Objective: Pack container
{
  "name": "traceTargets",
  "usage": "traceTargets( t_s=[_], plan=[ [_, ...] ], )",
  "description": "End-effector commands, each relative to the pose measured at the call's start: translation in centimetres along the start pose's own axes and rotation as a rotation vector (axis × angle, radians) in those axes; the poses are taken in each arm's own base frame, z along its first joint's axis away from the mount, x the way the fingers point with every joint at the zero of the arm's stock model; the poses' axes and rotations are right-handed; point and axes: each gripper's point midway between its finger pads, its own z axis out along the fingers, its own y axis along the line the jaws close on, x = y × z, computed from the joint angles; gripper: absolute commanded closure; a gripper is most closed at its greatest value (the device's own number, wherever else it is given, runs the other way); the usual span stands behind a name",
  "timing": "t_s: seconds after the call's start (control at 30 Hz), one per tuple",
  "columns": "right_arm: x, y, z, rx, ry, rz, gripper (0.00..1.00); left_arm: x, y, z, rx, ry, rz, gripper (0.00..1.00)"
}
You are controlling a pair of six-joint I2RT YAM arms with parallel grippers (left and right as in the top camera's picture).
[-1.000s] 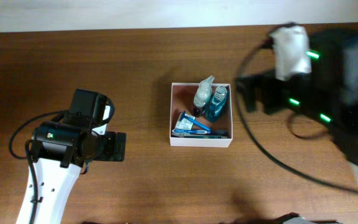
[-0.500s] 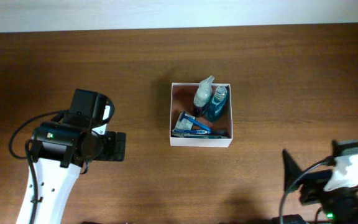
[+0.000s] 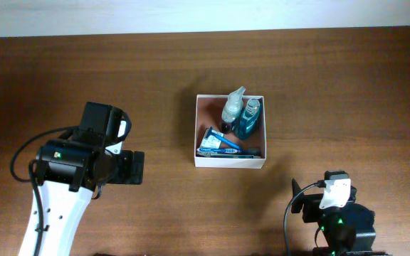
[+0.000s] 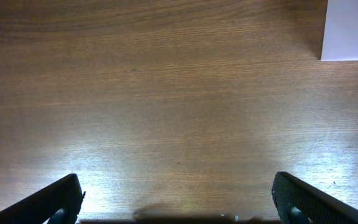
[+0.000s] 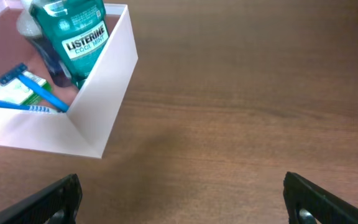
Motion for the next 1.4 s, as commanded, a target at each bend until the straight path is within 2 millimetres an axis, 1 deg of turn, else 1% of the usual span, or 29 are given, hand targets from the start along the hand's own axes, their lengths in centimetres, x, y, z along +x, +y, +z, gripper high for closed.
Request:
traceTargets(
  t_s=[0.0, 0.27, 0.63, 0.73, 0.8, 0.83, 0.93, 0.97, 1.03, 1.07, 1.13, 1.17, 1.2, 1.23, 1.27, 1.3, 1.33, 1.37],
  plan=[
    [0.8, 0.4, 0.7, -0.024, -0.019, 0.007, 0.01, 0.0, 0.1, 0.0, -0.008, 0.0, -0.01, 0.01],
    [2.8, 0.3, 1.6, -0.024, 0.032, 0.011, 0.01, 0.0, 0.1, 0.0, -0.008, 0.0, -0.01, 0.01],
    [2.8, 0.3, 1.6, -0.024, 0.034, 0.011, 0.01, 0.0, 0.2, 0.0, -0.008, 0.001, -0.01, 0.01],
    [2.8, 0.3, 1.6, -0.024, 0.034, 0.01, 0.01, 0.2, 0.2, -0.7, -0.004, -0.03, -0.013, 0.01],
    [2.8, 0.3, 1.6, -0.024, 0.034, 0.011, 0.01, 0.6, 0.5, -2.0, 0.003, -0.091, -0.023, 0.01],
    [2.8, 0.3, 1.6, -0.024, 0.034, 0.011, 0.01, 0.8, 0.7, -3.0, 0.009, -0.138, -0.03, 0.01],
    [2.8, 0.3, 1.6, -0.024, 0.034, 0.01, 0.01, 1.7, 1.2, -5.3, 0.02, -0.245, -0.052, 0.01],
    [2.8, 0.3, 1.6, -0.024, 0.034, 0.01, 0.01, 2.3, 2.0, -6.8, 0.018, -0.315, -0.085, 0.01],
    [2.8, 0.3, 1.6, -0.024, 0.034, 0.011, 0.02, 3.4, 3.2, -8.5, -0.002, -0.399, -0.134, 0.01],
    [2.8, 0.3, 1.6, -0.024, 0.034, 0.01, 0.01, 3.4, 4.5, -9.4, -0.061, -0.459, -0.144, 0.01],
    [2.8, 0.3, 1.6, -0.024, 0.034, 0.01, 0.01, 2.5, 6.6, -11.3, -0.151, -0.612, -0.213, 0.01],
    [2.8, 0.3, 1.6, -0.024, 0.034, 0.01, 0.01, 2.2, 7.1, -11.8, -0.171, -0.667, -0.237, 0.01],
    [2.8, 0.3, 1.6, -0.024, 0.034, 0.011, 0.01, 1.6, 7.6, -12.1, -0.187, -0.763, -0.272, 0.01],
    [2.8, 0.3, 1.6, -0.024, 0.034, 0.01, 0.01, 1.4, 7.7, -11.8, -0.189, -0.801, -0.283, 0.0],
    [2.8, 0.3, 1.6, -0.024, 0.034, 0.011, 0.01, 1.2, 7.7, -11.0, -0.184, -0.841, -0.294, 0.01],
    [2.8, 0.3, 1.6, -0.024, 0.034, 0.01, 0.01, 1.0, 7.1, -9.5, -0.154, -0.879, -0.294, 0.01],
    [2.8, 0.3, 1.6, -0.024, 0.034, 0.011, 0.01, 1.0, 6.7, -8.7, -0.131, -0.896, -0.289, 0.01],
    [2.8, 0.3, 1.6, -0.024, 0.034, 0.01, 0.01, 1.0, 5.7, -6.9, -0.084, -0.918, -0.273, 0.01]
  ],
)
